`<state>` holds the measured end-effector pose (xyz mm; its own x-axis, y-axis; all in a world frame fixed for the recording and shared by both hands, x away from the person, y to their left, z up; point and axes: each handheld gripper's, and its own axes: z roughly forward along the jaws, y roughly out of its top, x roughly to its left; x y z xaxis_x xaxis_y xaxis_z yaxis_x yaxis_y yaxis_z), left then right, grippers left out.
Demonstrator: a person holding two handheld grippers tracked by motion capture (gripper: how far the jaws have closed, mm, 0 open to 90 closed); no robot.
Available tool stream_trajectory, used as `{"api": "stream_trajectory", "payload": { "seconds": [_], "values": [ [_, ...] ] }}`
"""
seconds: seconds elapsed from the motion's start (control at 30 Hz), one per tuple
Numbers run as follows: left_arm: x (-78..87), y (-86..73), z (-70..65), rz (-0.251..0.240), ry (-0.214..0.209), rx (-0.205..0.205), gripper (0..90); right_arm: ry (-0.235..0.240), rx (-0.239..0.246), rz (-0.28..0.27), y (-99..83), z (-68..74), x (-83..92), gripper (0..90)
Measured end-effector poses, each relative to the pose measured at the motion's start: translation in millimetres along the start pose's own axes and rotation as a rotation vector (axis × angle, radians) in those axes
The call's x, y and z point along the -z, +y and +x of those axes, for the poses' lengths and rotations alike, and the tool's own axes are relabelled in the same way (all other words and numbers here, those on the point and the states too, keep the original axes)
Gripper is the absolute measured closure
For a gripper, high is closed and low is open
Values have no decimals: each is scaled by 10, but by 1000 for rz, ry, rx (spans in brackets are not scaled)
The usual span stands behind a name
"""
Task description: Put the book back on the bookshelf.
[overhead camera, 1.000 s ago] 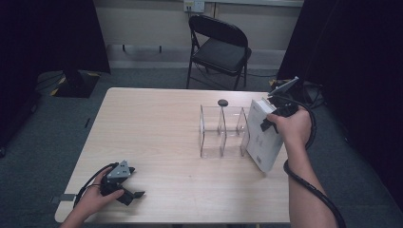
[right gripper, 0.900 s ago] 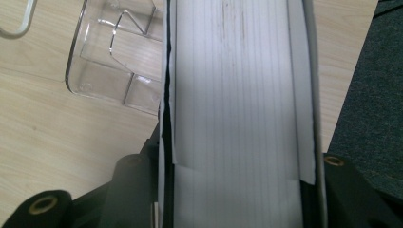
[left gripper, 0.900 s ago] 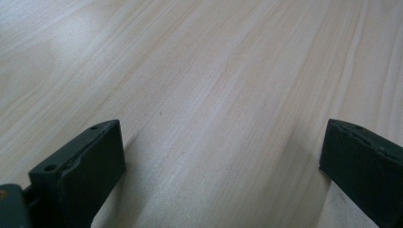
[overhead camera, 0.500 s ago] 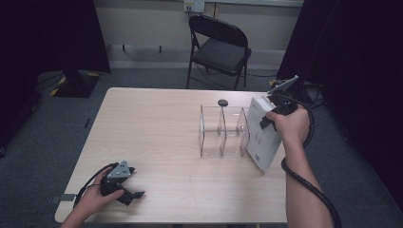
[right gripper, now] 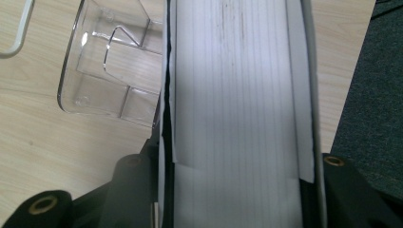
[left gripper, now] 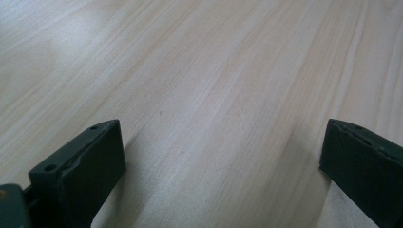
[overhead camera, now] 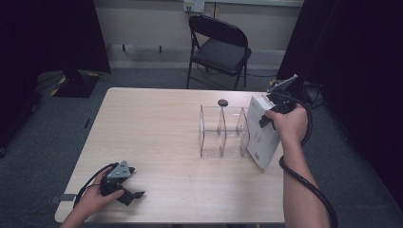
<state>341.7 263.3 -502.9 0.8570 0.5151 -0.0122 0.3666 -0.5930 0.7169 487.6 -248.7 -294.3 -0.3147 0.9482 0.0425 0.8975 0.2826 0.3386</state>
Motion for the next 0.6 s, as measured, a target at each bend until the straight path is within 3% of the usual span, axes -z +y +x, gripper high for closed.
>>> {"api": "stream_trajectory", "payload": {
  "seconds": [0.6],
  "values": [
    [-2, 0, -3, -4, 0, 5, 7, -18, -9, -10, 77, 9, -77, 520]
  ]
}}
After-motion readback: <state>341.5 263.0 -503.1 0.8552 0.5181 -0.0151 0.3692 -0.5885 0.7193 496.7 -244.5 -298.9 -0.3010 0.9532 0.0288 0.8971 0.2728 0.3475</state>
